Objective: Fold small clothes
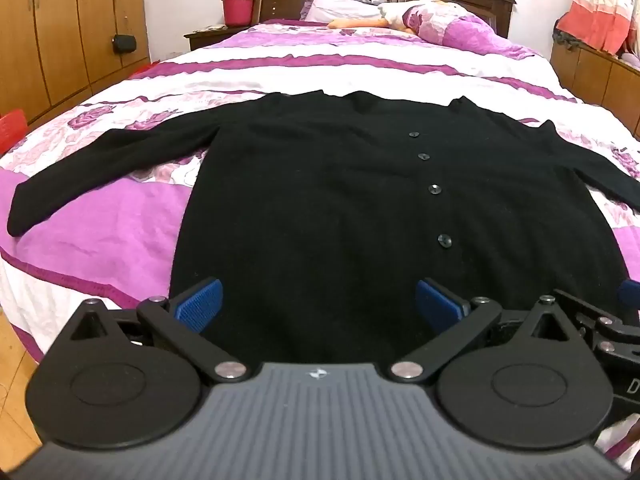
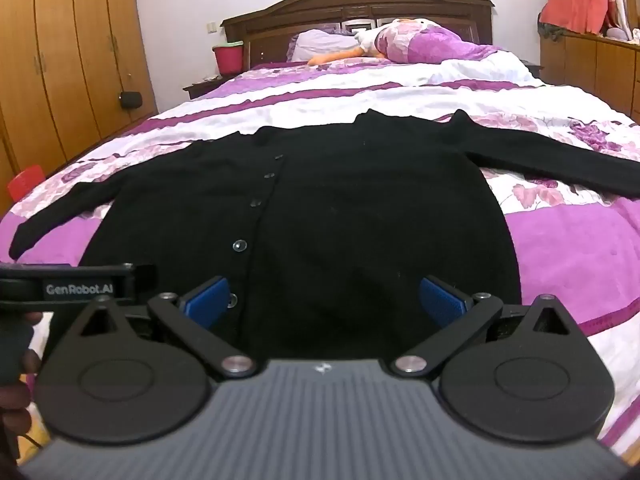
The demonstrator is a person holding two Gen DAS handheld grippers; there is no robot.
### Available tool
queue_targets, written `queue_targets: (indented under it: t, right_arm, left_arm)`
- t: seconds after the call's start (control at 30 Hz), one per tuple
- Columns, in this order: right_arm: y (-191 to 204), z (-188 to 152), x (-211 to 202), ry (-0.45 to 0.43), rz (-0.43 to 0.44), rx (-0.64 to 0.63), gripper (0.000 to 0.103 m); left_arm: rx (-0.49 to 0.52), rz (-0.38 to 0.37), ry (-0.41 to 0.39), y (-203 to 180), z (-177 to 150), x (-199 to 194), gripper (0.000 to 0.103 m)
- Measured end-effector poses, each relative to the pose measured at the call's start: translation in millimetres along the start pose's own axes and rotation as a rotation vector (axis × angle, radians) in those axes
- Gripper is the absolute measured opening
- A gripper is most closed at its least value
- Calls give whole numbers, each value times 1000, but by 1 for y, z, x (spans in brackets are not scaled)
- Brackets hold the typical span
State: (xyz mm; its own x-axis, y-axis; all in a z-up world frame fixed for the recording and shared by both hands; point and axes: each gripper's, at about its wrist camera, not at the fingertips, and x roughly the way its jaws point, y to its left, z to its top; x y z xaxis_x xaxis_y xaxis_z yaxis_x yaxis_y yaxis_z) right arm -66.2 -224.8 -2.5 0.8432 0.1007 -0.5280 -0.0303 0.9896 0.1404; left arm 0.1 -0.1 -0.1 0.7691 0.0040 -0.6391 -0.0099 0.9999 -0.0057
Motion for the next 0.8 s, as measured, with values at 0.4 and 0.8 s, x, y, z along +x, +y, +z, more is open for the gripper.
queue_targets:
  t: [0.4, 0.8]
  right_arm:
    - [2, 0, -2, -4, 1, -1, 103]
    - [2, -1, -1, -4, 7, -6, 103]
  left_arm:
    - [2, 2, 15, 0, 2, 6, 103]
    - [-5, 5, 21, 0, -1, 4, 103]
